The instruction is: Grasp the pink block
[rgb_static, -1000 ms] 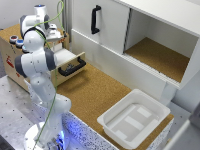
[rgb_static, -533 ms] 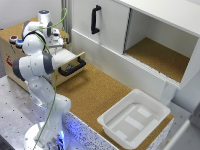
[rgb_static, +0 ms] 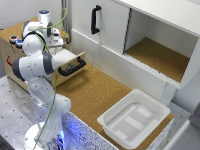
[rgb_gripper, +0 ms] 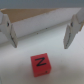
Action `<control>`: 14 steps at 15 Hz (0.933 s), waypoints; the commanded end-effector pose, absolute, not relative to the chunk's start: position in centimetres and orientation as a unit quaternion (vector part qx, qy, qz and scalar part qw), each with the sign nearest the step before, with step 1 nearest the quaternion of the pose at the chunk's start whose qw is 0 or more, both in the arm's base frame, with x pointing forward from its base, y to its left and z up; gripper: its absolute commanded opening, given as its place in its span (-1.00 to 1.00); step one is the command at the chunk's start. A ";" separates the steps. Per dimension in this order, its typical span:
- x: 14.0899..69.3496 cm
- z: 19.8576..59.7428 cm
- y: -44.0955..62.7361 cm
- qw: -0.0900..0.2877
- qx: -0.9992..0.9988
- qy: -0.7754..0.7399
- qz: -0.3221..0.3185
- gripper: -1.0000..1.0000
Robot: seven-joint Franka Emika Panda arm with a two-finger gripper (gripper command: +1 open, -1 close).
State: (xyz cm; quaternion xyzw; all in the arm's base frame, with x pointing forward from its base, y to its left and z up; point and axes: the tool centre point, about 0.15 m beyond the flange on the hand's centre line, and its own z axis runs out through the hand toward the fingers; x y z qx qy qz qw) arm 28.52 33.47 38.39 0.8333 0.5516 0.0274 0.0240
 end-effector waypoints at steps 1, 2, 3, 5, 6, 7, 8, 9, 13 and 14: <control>27.2 38.0 29.3 0.012 0.769 0.635 0.080 1.00; 27.0 37.8 29.2 0.009 0.763 0.641 0.083 1.00; 26.5 37.3 29.0 0.003 0.757 0.648 0.085 1.00; 25.5 36.6 29.4 -0.001 0.746 0.660 0.088 1.00; 25.2 36.5 29.5 -0.001 0.743 0.663 0.088 1.00; 24.9 36.1 29.8 0.001 0.742 0.664 0.092 1.00; 24.6 35.6 30.3 0.011 0.741 0.665 0.090 1.00; 24.6 34.8 30.6 0.014 0.743 0.662 0.095 1.00; 25.9 33.1 31.7 0.016 0.755 0.647 0.100 1.00; 26.6 32.5 32.1 0.018 0.761 0.641 0.095 1.00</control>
